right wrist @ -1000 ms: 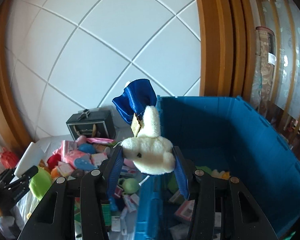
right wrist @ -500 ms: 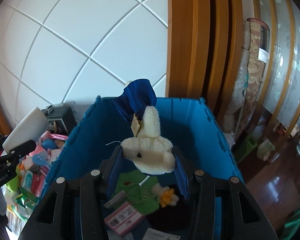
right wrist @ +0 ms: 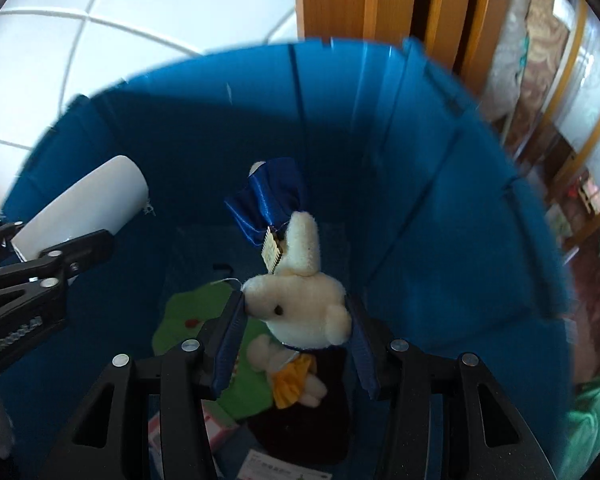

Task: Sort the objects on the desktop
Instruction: 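Carry the paper roll and blue-bowed bunny into the blue crate with both tools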

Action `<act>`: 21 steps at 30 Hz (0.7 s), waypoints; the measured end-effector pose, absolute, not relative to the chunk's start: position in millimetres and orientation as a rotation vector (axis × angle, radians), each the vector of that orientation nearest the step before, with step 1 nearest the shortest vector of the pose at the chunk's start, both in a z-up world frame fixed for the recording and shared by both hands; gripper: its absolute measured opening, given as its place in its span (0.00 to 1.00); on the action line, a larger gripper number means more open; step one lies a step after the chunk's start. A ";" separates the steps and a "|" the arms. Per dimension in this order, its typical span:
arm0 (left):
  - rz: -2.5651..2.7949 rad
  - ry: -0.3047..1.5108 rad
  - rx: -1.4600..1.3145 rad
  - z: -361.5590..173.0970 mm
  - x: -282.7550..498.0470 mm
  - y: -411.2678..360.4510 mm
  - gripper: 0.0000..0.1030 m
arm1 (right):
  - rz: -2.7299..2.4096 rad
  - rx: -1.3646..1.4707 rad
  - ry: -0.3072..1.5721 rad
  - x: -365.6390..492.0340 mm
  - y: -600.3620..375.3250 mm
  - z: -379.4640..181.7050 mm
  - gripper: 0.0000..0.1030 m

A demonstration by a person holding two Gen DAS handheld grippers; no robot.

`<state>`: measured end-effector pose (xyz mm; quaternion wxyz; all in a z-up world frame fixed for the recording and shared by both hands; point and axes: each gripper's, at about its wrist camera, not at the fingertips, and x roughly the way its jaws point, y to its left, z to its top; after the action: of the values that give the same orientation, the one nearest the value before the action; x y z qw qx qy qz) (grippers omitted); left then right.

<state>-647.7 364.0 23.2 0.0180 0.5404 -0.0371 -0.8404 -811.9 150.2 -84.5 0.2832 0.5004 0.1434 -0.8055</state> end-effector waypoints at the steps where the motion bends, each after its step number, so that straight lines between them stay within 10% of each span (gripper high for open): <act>1: -2.577 -0.097 1.714 8.1 -656.7 363.3 0.44 | -2.157 1.361 0.415 -817.2 145.5 -95.5 0.47; 21: -2.350 -0.082 1.916 -159.7 -693.3 375.6 0.44 | -2.023 1.595 0.625 -865.1 99.4 -268.8 0.48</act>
<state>-693.3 375.6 -159.7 0.0542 0.6307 -0.0270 -0.7737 -865.1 99.4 -268.8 0.2429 0.5836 0.2289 -0.7403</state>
